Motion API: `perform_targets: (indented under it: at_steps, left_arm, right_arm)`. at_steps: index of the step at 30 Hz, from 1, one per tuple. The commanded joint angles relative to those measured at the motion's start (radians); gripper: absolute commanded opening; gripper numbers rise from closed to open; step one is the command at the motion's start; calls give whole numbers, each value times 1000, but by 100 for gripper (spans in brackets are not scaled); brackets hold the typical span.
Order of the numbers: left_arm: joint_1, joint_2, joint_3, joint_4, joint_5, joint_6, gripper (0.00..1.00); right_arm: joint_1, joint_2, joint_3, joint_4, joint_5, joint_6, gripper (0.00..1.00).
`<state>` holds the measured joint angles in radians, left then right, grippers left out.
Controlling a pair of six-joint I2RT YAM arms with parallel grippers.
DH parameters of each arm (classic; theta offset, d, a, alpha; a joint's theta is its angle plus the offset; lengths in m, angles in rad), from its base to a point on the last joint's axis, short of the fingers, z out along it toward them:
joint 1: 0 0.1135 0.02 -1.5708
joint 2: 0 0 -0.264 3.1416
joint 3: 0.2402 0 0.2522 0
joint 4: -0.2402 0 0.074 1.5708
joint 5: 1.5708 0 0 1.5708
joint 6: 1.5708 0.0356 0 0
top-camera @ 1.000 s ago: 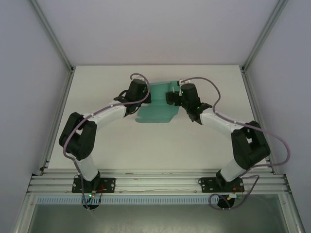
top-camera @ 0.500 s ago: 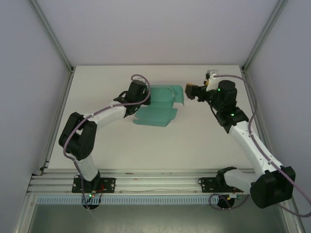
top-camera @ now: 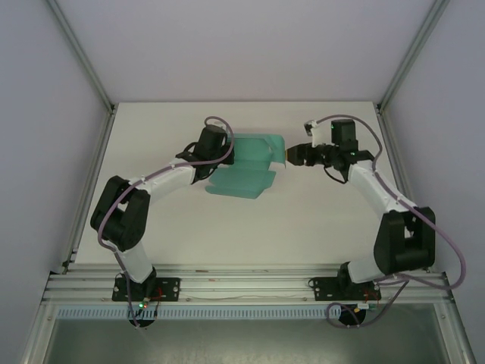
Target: Assemble paper box
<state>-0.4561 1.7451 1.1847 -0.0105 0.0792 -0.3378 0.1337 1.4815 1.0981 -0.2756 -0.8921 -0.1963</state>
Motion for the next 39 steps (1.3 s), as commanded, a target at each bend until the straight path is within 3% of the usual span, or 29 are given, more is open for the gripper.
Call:
perform_targets:
  at_steps: [1,4,7,13,16,18,23,27,33,35,39]
  left_arm:
    - [4,-35,-5,24,21,20,0]
    - [3,-19,11,10,1,21,0]
    - [2,-3,22,0,-6,15,0]
    - [-2,14,46,-27,-20,13,0]
    - [-14,17,55,-48,-64,12,0]
    - [-21,19,62,-62,-98,11,0]
    - [-33,25,91,-111,-158,-11,0]
    - [-42,40,104,-108,-156,-14,0]
    - [-46,70,141,-140,-149,-27,0]
    - [-47,77,144,-140,-140,-36,0]
    - [-50,86,153,-151,-140,-58,0]
  right_arm:
    - [-4,51,84,-88,-151,-113,53]
    - [20,103,126,-142,-210,-175,54]
    - [57,135,132,-145,-191,-210,54]
    - [119,187,157,-35,-122,-119,50]
    - [156,194,159,78,44,23,41]
    - [181,191,153,118,117,66,40]
    - [253,191,135,189,496,244,39]
    - [306,235,138,228,666,299,35]
    - [371,307,175,266,972,403,19]
    - [376,327,187,266,1073,463,9]
    - [381,363,230,197,1185,521,0]
